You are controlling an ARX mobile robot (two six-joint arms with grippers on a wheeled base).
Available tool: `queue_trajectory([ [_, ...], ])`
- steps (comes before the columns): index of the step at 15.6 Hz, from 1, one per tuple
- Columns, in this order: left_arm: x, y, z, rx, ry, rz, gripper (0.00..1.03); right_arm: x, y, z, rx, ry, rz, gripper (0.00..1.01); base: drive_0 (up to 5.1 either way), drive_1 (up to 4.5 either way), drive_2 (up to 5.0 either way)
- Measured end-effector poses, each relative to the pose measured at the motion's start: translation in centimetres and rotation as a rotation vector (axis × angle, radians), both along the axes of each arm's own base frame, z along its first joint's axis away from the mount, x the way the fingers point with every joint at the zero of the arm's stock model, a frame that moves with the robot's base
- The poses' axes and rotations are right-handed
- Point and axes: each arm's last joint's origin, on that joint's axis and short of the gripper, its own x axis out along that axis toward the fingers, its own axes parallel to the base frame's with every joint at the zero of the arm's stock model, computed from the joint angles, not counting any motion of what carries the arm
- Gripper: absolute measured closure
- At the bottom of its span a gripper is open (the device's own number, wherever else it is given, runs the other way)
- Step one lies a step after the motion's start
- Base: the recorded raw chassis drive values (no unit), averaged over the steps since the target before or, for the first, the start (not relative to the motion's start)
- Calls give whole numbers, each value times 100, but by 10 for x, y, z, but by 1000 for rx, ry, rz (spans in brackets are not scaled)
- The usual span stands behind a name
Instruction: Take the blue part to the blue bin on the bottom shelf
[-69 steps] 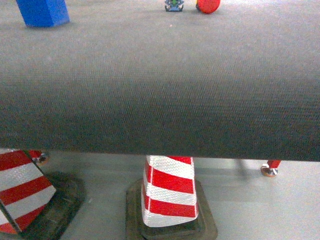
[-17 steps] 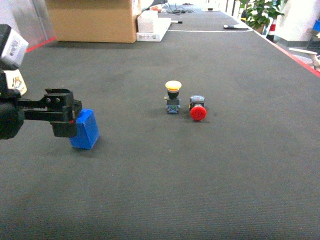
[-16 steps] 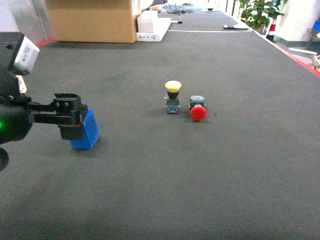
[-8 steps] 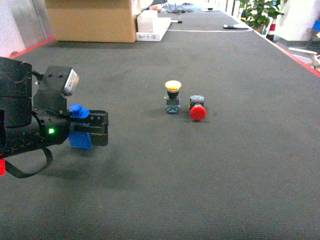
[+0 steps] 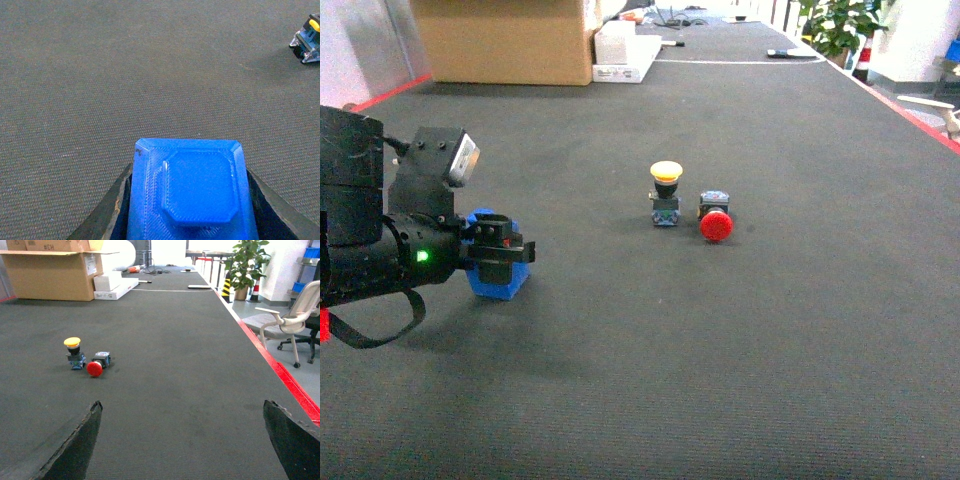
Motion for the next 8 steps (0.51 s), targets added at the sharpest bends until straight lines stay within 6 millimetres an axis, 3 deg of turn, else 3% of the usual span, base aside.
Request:
queue_trajectory([
  [2, -6, 0, 5, 1, -13, -11, 58, 0, 0, 0, 0, 0, 0, 3, 0, 0, 0],
  [3, -18, -1, 14, -5, -35, -28, 58, 0, 0, 0, 0, 0, 0, 3, 0, 0, 0],
  [8, -104, -7, 94, -41, -186, -60, 58, 0, 0, 0, 0, 0, 0, 3, 0, 0, 0],
])
